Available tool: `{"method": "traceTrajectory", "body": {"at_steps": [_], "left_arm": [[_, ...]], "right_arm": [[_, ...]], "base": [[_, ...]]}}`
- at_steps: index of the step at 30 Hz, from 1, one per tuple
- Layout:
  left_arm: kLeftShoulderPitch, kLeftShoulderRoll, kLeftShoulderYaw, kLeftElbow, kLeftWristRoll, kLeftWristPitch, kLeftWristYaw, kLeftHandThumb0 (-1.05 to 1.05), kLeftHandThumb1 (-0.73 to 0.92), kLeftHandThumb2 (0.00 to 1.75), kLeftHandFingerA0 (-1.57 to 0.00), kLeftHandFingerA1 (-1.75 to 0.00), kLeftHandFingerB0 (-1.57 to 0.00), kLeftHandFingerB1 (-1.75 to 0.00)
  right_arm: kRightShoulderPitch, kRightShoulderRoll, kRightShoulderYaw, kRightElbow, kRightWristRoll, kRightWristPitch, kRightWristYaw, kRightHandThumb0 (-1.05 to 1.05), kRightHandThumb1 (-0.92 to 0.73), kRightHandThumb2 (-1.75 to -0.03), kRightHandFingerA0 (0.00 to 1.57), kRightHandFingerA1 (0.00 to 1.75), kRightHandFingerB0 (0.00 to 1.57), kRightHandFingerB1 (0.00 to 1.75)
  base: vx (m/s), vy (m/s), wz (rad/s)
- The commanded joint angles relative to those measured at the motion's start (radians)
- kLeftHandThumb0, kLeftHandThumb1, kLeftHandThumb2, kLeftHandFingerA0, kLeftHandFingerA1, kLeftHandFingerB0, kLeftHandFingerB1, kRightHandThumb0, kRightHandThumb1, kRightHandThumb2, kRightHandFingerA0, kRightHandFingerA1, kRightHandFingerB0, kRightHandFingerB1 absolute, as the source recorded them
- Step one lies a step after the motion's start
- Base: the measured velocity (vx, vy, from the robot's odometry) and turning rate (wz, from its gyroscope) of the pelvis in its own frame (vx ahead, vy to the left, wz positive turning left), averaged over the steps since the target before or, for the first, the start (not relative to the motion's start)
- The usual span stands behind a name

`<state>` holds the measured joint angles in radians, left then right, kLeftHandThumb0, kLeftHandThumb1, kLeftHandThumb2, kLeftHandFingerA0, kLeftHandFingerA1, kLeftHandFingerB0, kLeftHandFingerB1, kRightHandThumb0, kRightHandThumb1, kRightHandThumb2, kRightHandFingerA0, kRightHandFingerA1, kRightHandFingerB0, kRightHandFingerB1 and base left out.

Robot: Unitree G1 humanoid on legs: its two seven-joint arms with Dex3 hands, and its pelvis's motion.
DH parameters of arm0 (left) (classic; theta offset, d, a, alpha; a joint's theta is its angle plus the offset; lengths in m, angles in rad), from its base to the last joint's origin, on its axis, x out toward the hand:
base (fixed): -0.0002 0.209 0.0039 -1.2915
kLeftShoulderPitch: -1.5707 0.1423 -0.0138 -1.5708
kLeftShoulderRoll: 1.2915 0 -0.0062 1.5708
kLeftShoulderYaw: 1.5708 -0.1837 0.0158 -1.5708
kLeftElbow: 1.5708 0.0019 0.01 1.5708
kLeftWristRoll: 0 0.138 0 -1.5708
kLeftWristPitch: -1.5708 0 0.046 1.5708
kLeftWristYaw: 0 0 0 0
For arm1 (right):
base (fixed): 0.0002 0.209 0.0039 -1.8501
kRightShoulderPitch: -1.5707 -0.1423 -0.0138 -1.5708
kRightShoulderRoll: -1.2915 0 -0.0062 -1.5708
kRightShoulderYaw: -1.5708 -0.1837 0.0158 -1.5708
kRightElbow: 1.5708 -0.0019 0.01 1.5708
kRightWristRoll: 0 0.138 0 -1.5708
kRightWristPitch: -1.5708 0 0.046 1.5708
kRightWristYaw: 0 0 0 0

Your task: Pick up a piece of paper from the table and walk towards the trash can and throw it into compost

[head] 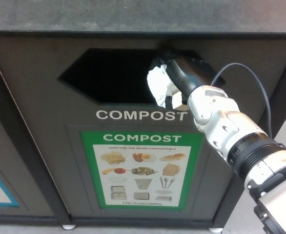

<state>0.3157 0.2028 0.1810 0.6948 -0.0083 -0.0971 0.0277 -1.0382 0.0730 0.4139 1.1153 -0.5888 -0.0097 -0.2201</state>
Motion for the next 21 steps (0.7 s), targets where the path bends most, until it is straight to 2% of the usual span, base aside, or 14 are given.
{"method": "traceTrajectory", "body": {"at_steps": [1, 2, 3, 4, 5, 6, 8, 10, 11, 15, 16, 17, 18, 21], "left_arm": [[0.005, 0.001, 0.000, -0.011, 0.005, -0.041, 0.002, 0.06, 0.68, 0.84, -0.98, -0.70, -0.94, -0.69], [0.007, 0.001, 0.003, -0.007, -0.001, -0.048, -0.004, 0.08, 0.66, 0.88, -0.97, -0.69, -0.94, -0.69], [0.009, 0.001, 0.004, -0.008, -0.003, -0.050, -0.007, 0.08, 0.66, 0.88, -0.97, -0.69, -0.94, -0.69], [0.010, 0.001, 0.004, 0.000, -0.003, -0.061, -0.008, 0.07, 0.66, 0.87, -0.96, -0.71, -0.92, -0.70], [0.011, 0.001, 0.003, 0.011, -0.001, -0.073, -0.009, 0.07, 0.66, 0.87, -0.96, -0.71, -0.92, -0.70], [0.009, 0.000, 0.003, 0.017, -0.001, -0.079, -0.009, 0.06, 0.65, 0.87, -0.97, -0.72, -0.94, -0.70], [0.002, -0.001, 0.004, 0.036, -0.001, -0.089, -0.007, 0.07, 0.66, 0.85, -0.99, -0.72, -0.96, -0.70], [-0.005, 0.002, 0.004, 0.055, 0.000, -0.098, -0.005, 0.07, 0.66, 0.85, -0.99, -0.72, -0.96, -0.70], [-0.012, 0.002, 0.006, 0.072, -0.005, -0.115, -0.014, 0.06, 0.63, 0.92, -0.97, -0.73, -0.95, -0.72], [-0.013, 0.006, 0.000, 0.082, 0.005, -0.131, -0.010, 0.06, 0.62, 0.92, -0.99, -0.72, -0.98, -0.69], [0.001, 0.004, 0.000, 0.047, 0.001, -0.115, -0.013, 0.07, 0.66, 0.84, -0.98, -0.72, -0.94, -0.70], [0.006, 0.004, -0.001, 0.038, 0.000, -0.111, -0.015, 0.07, 0.66, 0.84, -0.98, -0.72, -0.94, -0.70], [0.010, 0.006, -0.007, 0.031, 0.011, -0.105, -0.008, 0.06, 0.66, 0.84, -0.96, -0.68, -0.92, -0.69], [0.015, 0.006, -0.012, 0.014, 0.017, -0.080, 0.001, 0.07, 0.70, 0.80, -0.96, -0.71, -0.89, -0.69]], "right_arm": [[-0.009, 0.013, -0.021, 0.012, 0.017, 0.064, -0.056, -0.06, -0.61, -0.79, 0.80, 1.63, 0.69, 1.42], [-0.005, 0.022, -0.028, 0.014, 0.026, 0.073, -0.053, -0.13, -0.71, -0.74, 0.83, 1.53, 0.72, 1.31], [-0.003, 0.026, -0.031, 0.014, 0.030, 0.075, -0.051, -0.13, -0.71, -0.74, 0.83, 1.53, 0.72, 1.31], [0.003, 0.032, -0.040, 0.013, 0.040, 0.078, -0.049, -0.18, -0.72, -0.73, 0.88, 1.39, 0.77, 0.98], [0.009, 0.039, -0.050, 0.012, 0.051, 0.080, -0.047, -0.18, -0.72, -0.73, 0.88, 1.39, 0.77, 0.98], [0.013, 0.042, -0.052, 0.011, 0.052, 0.083, -0.047, -0.18, -0.69, -0.71, 0.86, 1.29, 0.76, 0.99], [0.017, 0.047, -0.055, 0.009, 0.048, 0.089, -0.049, -0.17, -0.69, -0.72, 0.87, 1.27, 0.76, 1.09], [0.020, 0.051, -0.056, 0.009, 0.047, 0.091, -0.051, -0.17, -0.69, -0.72, 0.87, 1.27, 0.76, 1.09], [0.024, 0.059, -0.064, 0.001, 0.057, 0.106, -0.038, -0.11, -0.62, -0.89, 0.83, 1.68, 0.70, 1.58], [0.030, 0.065, -0.069, -0.005, 0.064, 0.114, -0.030, -0.10, -0.61, -0.89, 0.83, 1.75, 0.72, 1.60], [0.046, 0.070, -0.067, -0.015, 0.063, 0.109, -0.034, -0.14, -0.52, -1.02, 1.16, 1.37, 1.01, 1.27], [0.052, 0.071, -0.066, -0.020, 0.064, 0.112, -0.031, -0.14, -0.52, -1.02, 1.16, 1.37, 1.01, 1.27], [0.055, 0.072, -0.063, -0.023, 0.062, 0.116, -0.029, -0.07, -0.62, -0.94, 0.88, 1.68, 0.76, 1.48], [0.063, 0.075, -0.057, -0.029, 0.059, 0.122, -0.025, -0.07, -0.65, -0.95, 0.90, 1.68, 0.78, 1.48]], "base": [[0.00, 0.000, 0.00], [0.00, 0.000, 0.00], [0.00, 0.000, 0.00], [0.00, 0.000, 0.00], [0.00, 0.000, 0.00], [0.00, 0.000, 0.00], [0.00, 0.000, 0.00], [0.00, 0.000, 0.00], [0.00, 0.000, 0.00], [0.00, 0.000, 0.00], [0.00, 0.000, 0.00], [0.00, 0.000, 0.00], [0.00, 0.000, 0.00], [0.00, 0.000, 0.00]]}}
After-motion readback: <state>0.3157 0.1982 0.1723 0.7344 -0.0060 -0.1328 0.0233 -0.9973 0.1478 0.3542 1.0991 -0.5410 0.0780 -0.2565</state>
